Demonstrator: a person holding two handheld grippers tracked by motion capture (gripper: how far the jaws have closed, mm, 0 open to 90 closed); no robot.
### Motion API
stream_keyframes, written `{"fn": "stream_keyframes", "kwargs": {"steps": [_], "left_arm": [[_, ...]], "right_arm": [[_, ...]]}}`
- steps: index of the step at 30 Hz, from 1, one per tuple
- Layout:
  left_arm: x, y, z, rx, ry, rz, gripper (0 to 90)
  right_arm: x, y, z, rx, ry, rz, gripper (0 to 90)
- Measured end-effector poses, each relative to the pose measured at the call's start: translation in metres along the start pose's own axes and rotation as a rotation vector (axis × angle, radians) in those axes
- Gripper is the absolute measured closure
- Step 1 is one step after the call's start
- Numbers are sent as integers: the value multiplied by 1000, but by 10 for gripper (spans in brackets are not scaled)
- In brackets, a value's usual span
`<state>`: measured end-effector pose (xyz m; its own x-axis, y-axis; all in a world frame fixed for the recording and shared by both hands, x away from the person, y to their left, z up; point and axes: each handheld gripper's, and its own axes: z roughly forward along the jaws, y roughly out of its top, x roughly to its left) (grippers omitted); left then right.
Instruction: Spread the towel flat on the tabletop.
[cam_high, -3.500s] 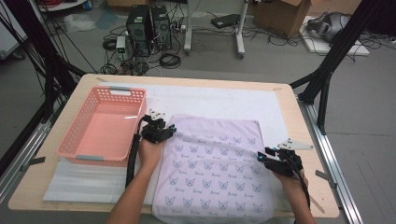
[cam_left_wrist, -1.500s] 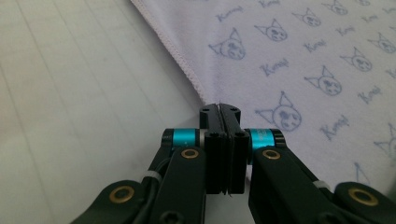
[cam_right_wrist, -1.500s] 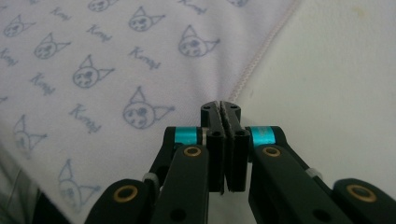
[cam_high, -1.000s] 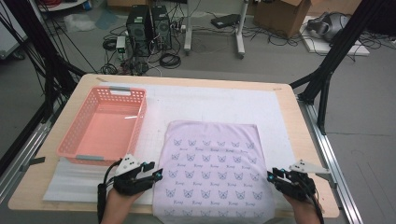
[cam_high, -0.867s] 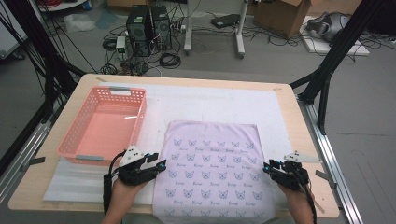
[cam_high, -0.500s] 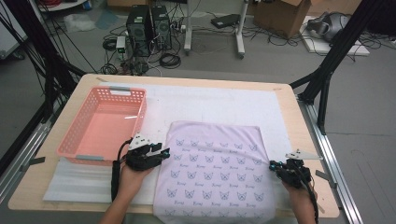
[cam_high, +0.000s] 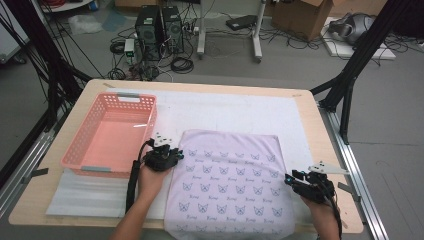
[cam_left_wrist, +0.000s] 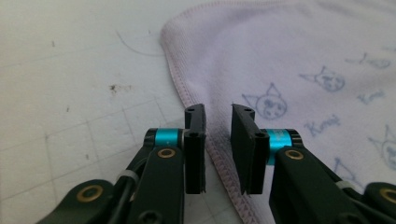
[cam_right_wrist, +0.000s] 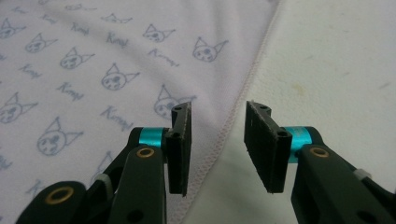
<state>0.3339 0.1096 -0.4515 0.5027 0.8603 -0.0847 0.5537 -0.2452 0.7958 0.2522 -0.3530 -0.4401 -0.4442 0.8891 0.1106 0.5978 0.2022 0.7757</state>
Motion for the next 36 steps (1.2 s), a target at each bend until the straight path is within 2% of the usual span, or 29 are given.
{"fn": "stream_keyframes", "kwargs": {"steps": [2, 4, 5, 7, 8, 9, 10, 12, 13, 14, 15, 16, 18, 19, 21, 23, 24, 25, 26, 27, 28, 30, 31, 33, 36], "left_arm": [[-2, 1, 0, 5, 3, 29, 856], [-1, 3, -1, 21, 35, 34, 874], [0, 3, -2, 23, 56, 22, 874], [5, 1, -4, 21, 47, -10, 873], [6, 0, -5, 16, 39, -9, 870], [5, -1, -7, 9, 36, 9, 856], [5, -2, -8, 3, 32, 15, 800], [4, -3, -13, -33, -14, -25, 596], [4, -4, -16, -56, -39, -26, 548], [3, -6, -22, -101, -79, -13, 536], [3, -6, -23, -112, -92, -10, 499], [3, -7, -27, -138, -127, -15, 481], [3, -8, -30, -159, -169, -20, 441], [2, -8, -31, -170, -179, -11, 429], [2, -10, -33, -181, -203, -3, 418], [2, -11, -33, -188, -227, -11, 398], [1, -11, -33, -186, -242, -14, 396], [1, -12, -33, -191, -250, -13, 394], [0, -13, -33, -195, -253, -12, 389], [0, -14, -33, -197, -255, -13, 383], [0, -15, -33, -206, -258, -14, 375], [0, -16, -35, -224, -271, -29, 347], [0, -17, -36, -233, -275, -34, 329], [-1, -17, -38, -246, -276, -28, 291], [-3, -16, -42, -265, -269, -22, 214]], "right_arm": [[1, 0, 1, 4, 5, -4, 607], [1, 1, 1, -1, 6, -7, 607], [2, 1, 1, 0, 6, -3, 607], [1, 1, 0, -8, 3, -4, 605], [1, 1, 0, -8, 1, -2, 603], [0, 1, 0, -10, -3, -1, 599], [0, 1, 0, -9, -7, 0, 598], [-1, 2, 1, -15, -21, -2, 604], [-2, 3, 3, -11, -26, -2, 624], [-3, 4, 5, -15, -31, -10, 646], [-5, 9, 12, -12, -41, -10, 656], [-6, 11, 14, -11, -44, -6, 656], [-11, 20, 25, -16, -29, 16, 644], [-13, 25, 32, -21, -25, 10, 630], [-12, 34, 47, 24, -33, -15, 627], [-11, 41, 59, 59, -56, -40, 689], [-12, 42, 62, 58, -63, -45, 737], [-13, 44, 63, 52, -90, -33, 792], [-16, 44, 64, 49, -134, -16, 786], [-19, 44, 64, 43, -124, 14, 787], [-20, 43, 64, 38, -116, 30, 781], [-20, 43, 61, 43, -135, 23, 682], [-20, 43, 56, 27, -132, 20, 638], [-19, 40, 45, -16, -101, 31, 583], [-16, 33, 26, -55, -30, 16, 474]]}}
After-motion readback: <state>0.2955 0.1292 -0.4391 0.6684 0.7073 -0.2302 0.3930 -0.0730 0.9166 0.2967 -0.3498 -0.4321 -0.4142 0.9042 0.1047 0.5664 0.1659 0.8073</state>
